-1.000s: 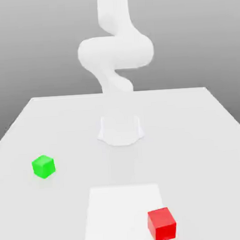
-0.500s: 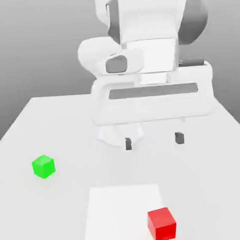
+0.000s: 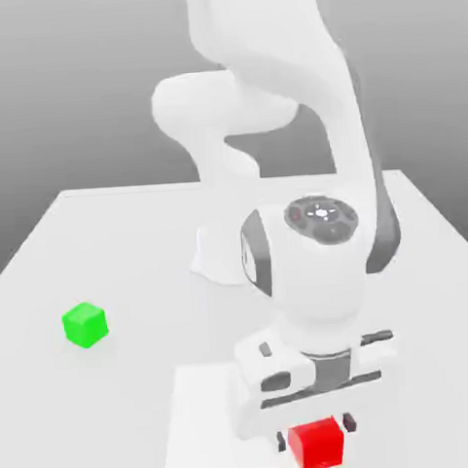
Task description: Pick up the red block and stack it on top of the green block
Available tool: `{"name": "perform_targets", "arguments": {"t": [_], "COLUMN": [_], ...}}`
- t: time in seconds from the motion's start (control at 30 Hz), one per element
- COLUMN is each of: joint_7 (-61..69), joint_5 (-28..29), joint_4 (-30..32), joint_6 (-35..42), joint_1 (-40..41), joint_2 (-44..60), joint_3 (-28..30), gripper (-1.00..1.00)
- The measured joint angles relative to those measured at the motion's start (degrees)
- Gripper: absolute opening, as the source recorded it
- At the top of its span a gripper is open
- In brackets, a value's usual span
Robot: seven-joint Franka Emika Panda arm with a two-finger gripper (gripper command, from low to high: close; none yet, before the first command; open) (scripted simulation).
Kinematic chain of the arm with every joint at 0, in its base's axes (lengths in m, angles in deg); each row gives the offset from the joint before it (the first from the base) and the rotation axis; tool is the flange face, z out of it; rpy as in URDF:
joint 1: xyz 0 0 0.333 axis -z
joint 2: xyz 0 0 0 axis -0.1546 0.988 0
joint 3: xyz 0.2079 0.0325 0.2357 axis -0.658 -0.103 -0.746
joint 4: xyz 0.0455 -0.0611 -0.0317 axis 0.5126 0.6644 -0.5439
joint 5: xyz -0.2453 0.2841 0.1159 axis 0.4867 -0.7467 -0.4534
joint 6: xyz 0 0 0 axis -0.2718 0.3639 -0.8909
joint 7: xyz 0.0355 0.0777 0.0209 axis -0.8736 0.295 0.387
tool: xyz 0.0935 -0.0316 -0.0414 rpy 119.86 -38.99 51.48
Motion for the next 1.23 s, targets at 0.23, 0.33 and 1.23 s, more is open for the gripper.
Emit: {"name": "perform_targets", "arguments": {"t": [0.23,0.33,1.23], "joint_7": [0.6,-0.6,-24.5], "joint_5": [-0.8,-1.0,-4.3], "joint_4": [0.8,2.8,27.9], "joint_6": [4.1,7.9,-6.1], "joint_1": [0.5,2.0,35.4], "joint_2": [-4.9,-10.7,-21.8], "joint_3": [-0.7,1.0,26.0], "gripper": [-1.0,-1.0,1.0]}}
